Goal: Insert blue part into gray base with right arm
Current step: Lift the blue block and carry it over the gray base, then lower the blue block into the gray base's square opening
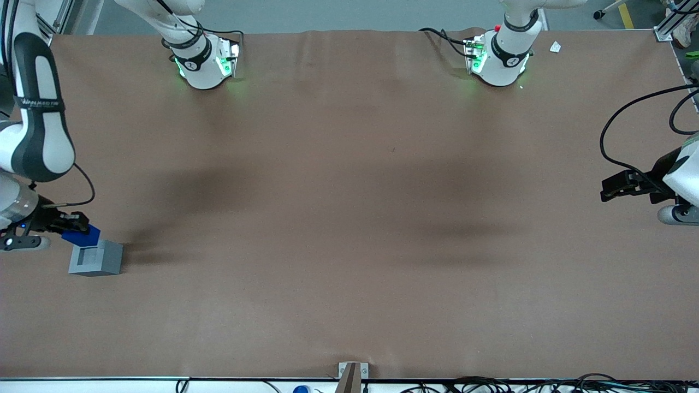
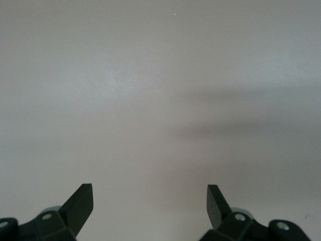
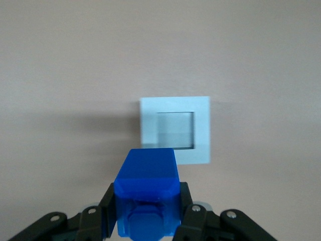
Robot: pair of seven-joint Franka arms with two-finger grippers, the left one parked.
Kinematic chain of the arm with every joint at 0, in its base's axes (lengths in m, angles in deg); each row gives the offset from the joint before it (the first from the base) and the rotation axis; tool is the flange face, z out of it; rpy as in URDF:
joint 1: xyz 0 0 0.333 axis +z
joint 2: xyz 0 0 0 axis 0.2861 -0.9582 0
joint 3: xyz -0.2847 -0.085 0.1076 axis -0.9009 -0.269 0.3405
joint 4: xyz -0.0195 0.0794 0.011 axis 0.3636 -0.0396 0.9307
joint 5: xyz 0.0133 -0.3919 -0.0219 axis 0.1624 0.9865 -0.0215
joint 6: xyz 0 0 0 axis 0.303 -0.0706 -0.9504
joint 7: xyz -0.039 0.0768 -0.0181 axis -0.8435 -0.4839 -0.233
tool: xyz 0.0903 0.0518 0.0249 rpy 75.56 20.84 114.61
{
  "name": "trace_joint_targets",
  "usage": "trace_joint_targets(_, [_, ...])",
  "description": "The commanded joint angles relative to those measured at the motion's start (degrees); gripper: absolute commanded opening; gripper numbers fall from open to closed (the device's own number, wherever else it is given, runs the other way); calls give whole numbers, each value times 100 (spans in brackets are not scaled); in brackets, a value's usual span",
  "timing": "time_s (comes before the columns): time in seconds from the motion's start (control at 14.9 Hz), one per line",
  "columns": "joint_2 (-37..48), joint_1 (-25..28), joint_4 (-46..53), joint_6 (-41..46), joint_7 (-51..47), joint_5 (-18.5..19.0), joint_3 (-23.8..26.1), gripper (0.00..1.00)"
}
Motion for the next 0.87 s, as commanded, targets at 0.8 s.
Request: trace_joint_targets(0.8, [-1421, -191, 2120, 1139, 258, -381, -54, 1])
